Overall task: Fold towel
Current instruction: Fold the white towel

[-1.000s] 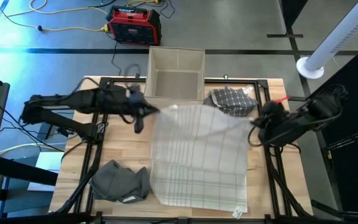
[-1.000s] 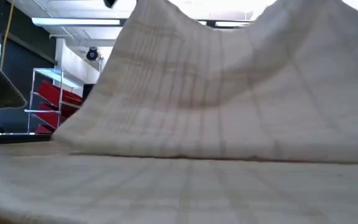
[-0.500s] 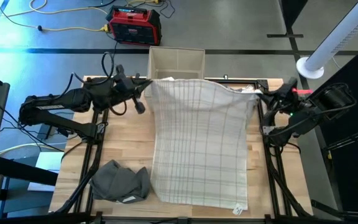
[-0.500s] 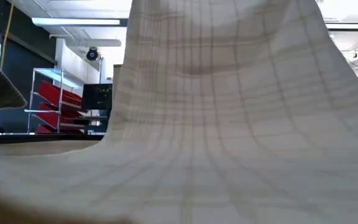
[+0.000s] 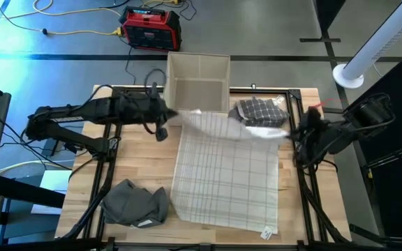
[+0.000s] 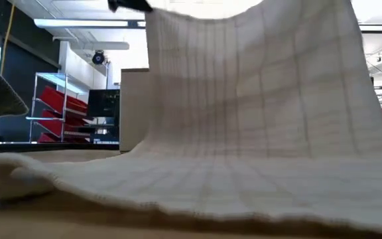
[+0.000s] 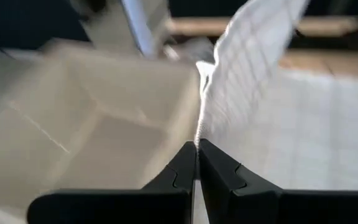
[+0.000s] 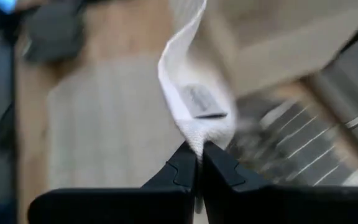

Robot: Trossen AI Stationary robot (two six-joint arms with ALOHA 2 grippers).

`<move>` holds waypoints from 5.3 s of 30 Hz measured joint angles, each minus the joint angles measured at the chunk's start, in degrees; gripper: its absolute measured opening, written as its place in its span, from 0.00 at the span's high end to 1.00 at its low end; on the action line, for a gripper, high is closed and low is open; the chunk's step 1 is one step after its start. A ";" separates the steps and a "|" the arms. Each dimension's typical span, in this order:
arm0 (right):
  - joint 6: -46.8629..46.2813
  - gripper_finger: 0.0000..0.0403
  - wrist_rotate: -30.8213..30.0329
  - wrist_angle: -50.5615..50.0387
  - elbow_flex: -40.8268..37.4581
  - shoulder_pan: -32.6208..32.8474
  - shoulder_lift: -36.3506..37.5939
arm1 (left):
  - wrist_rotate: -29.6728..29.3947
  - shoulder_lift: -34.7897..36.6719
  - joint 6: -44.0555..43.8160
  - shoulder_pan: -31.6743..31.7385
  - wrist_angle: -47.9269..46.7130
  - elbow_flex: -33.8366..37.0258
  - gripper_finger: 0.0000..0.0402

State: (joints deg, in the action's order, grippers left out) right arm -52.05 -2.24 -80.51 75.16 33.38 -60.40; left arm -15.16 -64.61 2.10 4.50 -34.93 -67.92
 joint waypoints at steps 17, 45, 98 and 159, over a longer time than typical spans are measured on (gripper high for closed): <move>-6.01 1.00 23.45 38.16 -25.66 0.55 -2.30 | 26.97 -11.81 -11.01 -15.13 -5.18 0.00 0.99; -8.41 0.89 37.05 61.57 -33.49 7.18 -24.85 | 47.58 -31.88 -9.53 -22.19 1.28 2.62 0.99; 18.07 0.31 -0.33 22.73 -35.76 -30.28 -11.99 | 29.95 -25.54 -4.84 -0.17 3.33 2.60 0.67; 16.07 0.96 6.58 30.08 -42.73 -26.46 -10.21 | 8.74 -43.58 4.75 1.68 1.79 2.45 0.63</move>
State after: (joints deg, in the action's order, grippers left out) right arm -35.99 4.34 -50.42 32.44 6.92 -70.62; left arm -6.42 -108.19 6.85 6.18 -33.13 -65.47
